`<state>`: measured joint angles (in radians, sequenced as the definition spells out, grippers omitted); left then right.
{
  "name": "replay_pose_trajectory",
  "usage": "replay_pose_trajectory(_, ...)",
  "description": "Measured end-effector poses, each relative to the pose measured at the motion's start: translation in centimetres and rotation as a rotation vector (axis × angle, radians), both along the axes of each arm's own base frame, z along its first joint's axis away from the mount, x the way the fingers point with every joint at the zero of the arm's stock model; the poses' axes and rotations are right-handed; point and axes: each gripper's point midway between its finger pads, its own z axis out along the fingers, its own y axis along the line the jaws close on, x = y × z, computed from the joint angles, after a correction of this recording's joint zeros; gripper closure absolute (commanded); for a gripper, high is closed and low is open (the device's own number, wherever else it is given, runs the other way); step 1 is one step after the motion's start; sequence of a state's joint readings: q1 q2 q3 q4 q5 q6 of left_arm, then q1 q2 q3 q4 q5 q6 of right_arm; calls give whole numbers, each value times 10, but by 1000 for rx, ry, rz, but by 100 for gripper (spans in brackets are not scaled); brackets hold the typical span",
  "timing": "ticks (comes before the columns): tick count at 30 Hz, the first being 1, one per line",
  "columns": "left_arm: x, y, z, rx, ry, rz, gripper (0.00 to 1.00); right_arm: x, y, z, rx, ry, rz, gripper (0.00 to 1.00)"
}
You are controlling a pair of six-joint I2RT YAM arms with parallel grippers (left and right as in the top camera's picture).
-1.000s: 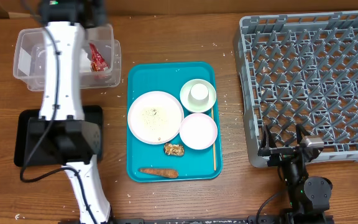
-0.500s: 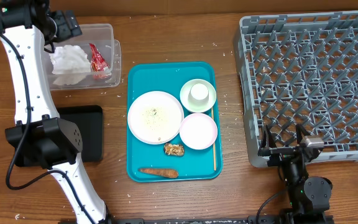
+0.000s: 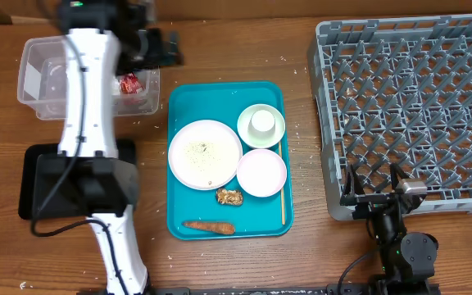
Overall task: Sort waste into correct bins and load items into the dishwasher
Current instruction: 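Carry the remaining tissue left and drop it into the clear bin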
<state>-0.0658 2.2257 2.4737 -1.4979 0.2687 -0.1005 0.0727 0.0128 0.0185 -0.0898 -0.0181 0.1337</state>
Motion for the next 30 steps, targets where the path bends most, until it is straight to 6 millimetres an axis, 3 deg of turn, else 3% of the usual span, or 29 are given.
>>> replay_pose_trajectory(7,-18,-86,0,38,-32,-214,0,0,0,0,0,0,0,0)
replay_pose_trajectory(10,-22,-105,0,58,-47,-254,0,0,0,0,0,1,1,0)
replay_pose_trajectory(13,-22,-107,-3,95,-54,-256,0,0,0,0,0,0,0,0)
replay_pose_trajectory(17,-14,-86,-7,180,-53,-150,0,0,0,0,0,0,0,0)
replay_pose_trajectory(21,-2,-47,-8,233,-46,-3,0,0,0,0,0,0,0,0)
replay_pose_trajectory(26,11,26,-10,266,-25,178,0,0,0,0,0,0,1,0)
replay_pose_trajectory(30,6,88,-13,280,27,325,0,0,0,0,0,0,0,0)
